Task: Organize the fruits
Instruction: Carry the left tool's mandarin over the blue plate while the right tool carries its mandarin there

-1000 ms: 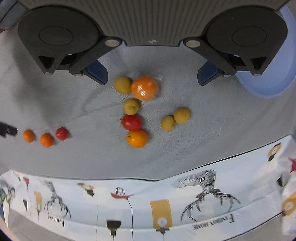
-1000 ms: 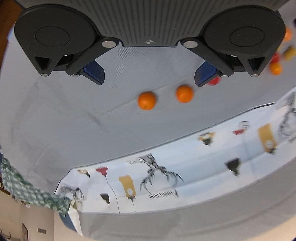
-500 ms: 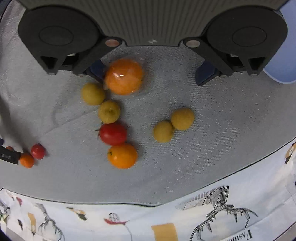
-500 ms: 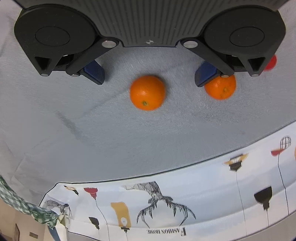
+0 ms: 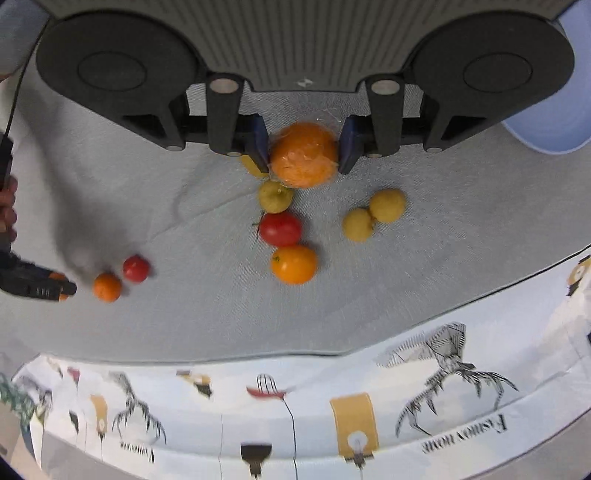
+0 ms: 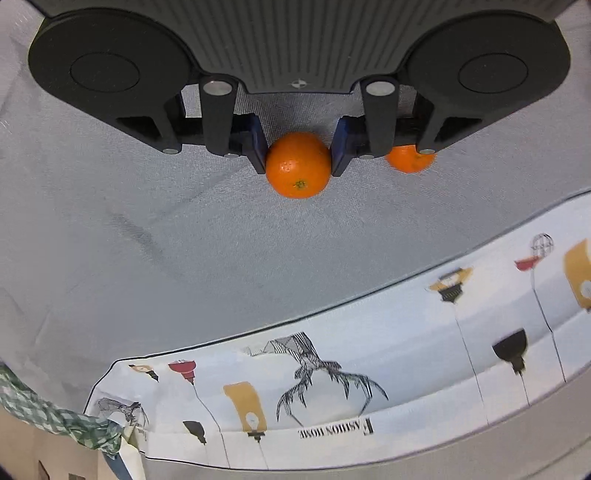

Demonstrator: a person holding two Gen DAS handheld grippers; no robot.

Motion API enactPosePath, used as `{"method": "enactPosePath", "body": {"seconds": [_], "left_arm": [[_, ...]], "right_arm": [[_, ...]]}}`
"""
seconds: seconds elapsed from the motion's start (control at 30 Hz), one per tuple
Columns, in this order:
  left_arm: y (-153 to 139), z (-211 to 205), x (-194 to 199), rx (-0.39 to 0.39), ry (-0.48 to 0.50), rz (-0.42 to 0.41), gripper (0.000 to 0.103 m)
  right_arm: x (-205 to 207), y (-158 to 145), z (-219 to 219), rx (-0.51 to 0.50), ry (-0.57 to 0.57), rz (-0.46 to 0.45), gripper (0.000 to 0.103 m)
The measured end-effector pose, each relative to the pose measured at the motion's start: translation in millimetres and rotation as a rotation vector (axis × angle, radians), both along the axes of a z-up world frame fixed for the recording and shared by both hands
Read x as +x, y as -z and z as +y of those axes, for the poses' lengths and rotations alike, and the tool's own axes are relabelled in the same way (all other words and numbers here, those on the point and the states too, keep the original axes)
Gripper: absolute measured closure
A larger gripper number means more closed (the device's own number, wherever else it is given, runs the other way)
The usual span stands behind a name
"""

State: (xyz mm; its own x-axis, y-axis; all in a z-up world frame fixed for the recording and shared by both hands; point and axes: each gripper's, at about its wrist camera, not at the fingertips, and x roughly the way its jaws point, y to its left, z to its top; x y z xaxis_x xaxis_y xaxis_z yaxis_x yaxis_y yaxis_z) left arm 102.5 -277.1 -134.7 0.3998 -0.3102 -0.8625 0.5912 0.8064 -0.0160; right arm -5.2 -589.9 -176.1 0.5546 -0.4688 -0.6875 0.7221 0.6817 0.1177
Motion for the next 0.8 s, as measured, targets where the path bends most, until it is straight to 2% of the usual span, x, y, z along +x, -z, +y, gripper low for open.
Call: {"method": "enactPosePath", "body": {"seconds": [0.17, 0.3, 0.57, 0.67, 0.8], "left_arm": [[-36, 16, -21, -0.04, -0.035, -0.015, 0.06], [-67, 38, -47, -0.05, -0.056, -0.038, 0.06], [-118, 104, -99, -0.004, -0.167, -0.058, 0.06], [-132, 139, -118, -0.007, -0.208, -0.069, 0.06], [-143, 189, -143, -0.006, -0.255, -0.088, 0.06]], "right_arm": [[-21, -33, 24, 0.027, -0.042, -0.052, 0.065], [-39, -66, 60, 0.06, -0.125, -0.112, 0.065], [-91, -133, 177, 0.083, -0.34, -0.238, 0.065], [-112, -145, 228, 0.107, -0.421, -0.259, 0.065], [-139, -151, 293, 0.126, -0.521, -0.24, 0.065]]}}
